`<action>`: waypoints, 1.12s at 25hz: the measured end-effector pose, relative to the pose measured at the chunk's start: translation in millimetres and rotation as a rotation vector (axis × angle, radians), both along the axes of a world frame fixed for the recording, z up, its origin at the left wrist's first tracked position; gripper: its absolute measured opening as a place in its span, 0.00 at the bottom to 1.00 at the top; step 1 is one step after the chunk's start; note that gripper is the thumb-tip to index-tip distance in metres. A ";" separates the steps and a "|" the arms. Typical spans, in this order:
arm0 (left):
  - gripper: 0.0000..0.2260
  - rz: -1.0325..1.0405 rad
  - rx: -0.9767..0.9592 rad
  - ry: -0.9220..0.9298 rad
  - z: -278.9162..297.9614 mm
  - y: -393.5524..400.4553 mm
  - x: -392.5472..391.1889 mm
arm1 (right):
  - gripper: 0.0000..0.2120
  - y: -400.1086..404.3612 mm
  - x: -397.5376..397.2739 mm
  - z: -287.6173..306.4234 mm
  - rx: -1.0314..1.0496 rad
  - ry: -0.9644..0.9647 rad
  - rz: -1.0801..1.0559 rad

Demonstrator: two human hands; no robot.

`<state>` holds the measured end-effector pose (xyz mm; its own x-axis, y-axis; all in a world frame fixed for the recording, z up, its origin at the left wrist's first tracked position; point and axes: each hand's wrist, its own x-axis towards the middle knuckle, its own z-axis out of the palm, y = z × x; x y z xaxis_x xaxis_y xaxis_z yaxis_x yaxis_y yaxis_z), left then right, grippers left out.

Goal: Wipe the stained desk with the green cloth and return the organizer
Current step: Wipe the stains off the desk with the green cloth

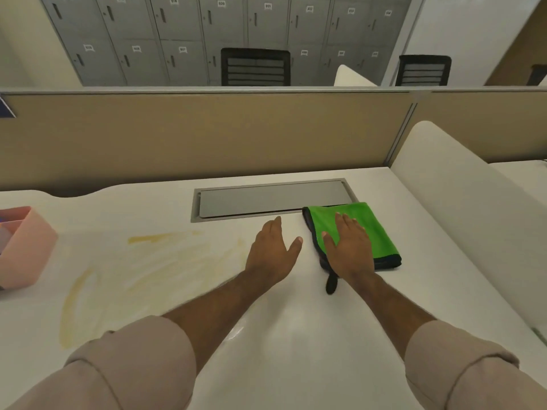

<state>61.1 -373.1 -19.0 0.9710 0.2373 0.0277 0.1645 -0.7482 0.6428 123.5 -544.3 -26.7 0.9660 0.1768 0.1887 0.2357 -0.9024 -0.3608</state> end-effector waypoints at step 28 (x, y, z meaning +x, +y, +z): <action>0.11 0.293 -0.072 -0.042 30.2 7.4 21.1 | 0.20 48.9 16.3 18.0 0.310 -0.021 -0.035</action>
